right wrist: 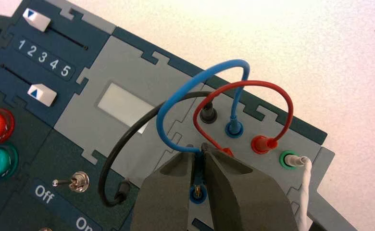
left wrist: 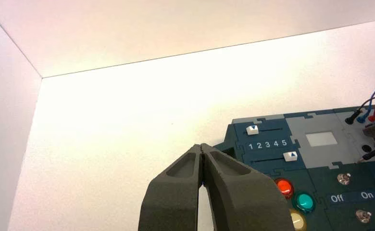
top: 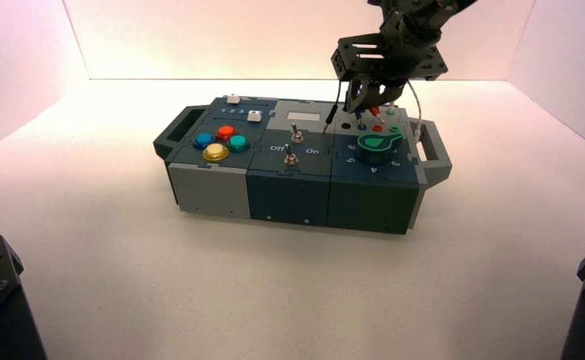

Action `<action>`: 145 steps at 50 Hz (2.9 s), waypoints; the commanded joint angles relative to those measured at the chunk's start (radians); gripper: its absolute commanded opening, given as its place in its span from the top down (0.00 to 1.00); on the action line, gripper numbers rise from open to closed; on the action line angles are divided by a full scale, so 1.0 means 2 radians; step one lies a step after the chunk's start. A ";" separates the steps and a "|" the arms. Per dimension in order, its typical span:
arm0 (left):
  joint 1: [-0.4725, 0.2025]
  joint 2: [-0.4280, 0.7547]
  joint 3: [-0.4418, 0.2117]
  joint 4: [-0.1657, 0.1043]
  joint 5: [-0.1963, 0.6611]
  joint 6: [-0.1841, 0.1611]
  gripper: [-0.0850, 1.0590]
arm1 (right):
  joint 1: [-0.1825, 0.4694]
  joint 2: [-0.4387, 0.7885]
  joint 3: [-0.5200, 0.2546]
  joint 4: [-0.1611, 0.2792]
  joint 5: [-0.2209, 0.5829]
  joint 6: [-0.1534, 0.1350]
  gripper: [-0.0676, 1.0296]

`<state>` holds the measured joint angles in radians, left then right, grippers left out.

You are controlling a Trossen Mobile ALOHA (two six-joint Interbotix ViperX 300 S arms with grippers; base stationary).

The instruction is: Insert the blue wire.

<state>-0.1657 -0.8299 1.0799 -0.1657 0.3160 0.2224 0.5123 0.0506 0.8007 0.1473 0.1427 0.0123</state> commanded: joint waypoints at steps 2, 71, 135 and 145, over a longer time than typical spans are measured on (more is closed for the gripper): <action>-0.001 -0.001 -0.019 0.001 -0.005 0.000 0.96 | -0.003 -0.009 -0.009 -0.008 0.015 -0.001 0.96; -0.001 -0.006 -0.019 0.000 -0.006 0.000 0.96 | 0.006 -0.021 -0.017 -0.010 0.099 0.003 0.96; 0.003 -0.036 -0.005 0.001 0.002 -0.001 0.96 | 0.024 -0.048 -0.042 -0.030 0.150 0.005 0.44; 0.004 -0.038 -0.005 0.001 0.002 0.000 0.96 | 0.008 -0.067 -0.043 -0.043 0.206 0.008 0.44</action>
<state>-0.1626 -0.9066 1.0861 -0.1657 0.3267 0.2224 0.5446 -0.0445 0.7286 0.0675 0.5139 0.0230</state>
